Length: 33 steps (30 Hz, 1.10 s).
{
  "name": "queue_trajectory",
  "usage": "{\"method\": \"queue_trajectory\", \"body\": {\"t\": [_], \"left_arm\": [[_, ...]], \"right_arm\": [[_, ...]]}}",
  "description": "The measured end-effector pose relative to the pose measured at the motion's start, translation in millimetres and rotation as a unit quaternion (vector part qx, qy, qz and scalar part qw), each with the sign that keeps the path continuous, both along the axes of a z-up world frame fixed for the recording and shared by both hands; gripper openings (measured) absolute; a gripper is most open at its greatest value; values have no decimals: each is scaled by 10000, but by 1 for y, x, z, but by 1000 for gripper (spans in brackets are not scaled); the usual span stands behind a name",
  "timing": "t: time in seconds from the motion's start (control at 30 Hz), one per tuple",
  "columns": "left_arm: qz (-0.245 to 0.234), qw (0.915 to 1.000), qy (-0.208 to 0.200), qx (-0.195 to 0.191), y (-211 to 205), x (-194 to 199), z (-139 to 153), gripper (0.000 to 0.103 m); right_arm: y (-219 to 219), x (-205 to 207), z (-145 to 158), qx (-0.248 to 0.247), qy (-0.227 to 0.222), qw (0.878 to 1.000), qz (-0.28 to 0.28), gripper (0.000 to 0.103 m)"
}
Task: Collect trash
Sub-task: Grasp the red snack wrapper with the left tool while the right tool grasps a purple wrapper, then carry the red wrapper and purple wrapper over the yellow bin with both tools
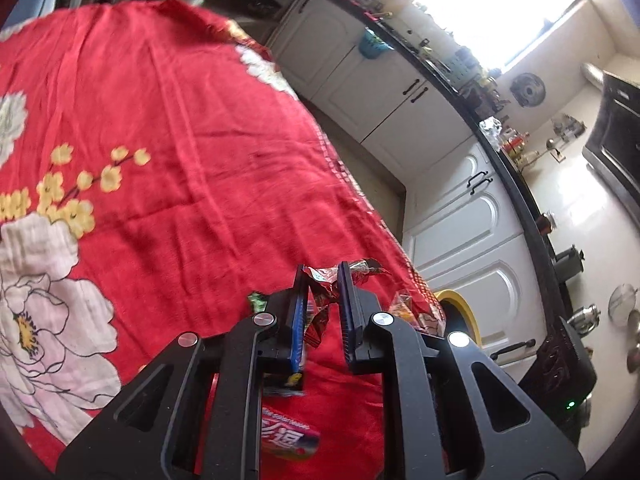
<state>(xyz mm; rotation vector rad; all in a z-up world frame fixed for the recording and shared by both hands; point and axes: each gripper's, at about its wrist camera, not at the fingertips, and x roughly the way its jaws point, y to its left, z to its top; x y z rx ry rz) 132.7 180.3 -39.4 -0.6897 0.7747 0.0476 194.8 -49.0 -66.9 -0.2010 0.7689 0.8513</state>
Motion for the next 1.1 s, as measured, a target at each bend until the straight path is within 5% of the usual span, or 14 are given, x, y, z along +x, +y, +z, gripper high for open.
{"method": "queue_trajectory", "body": {"t": [1.1], "left_arm": [[-1296,9860,-569,876,-146,50,44,10]], "right_arm": [[-180,14,48,571,-465,9781,-1947,16]]}}
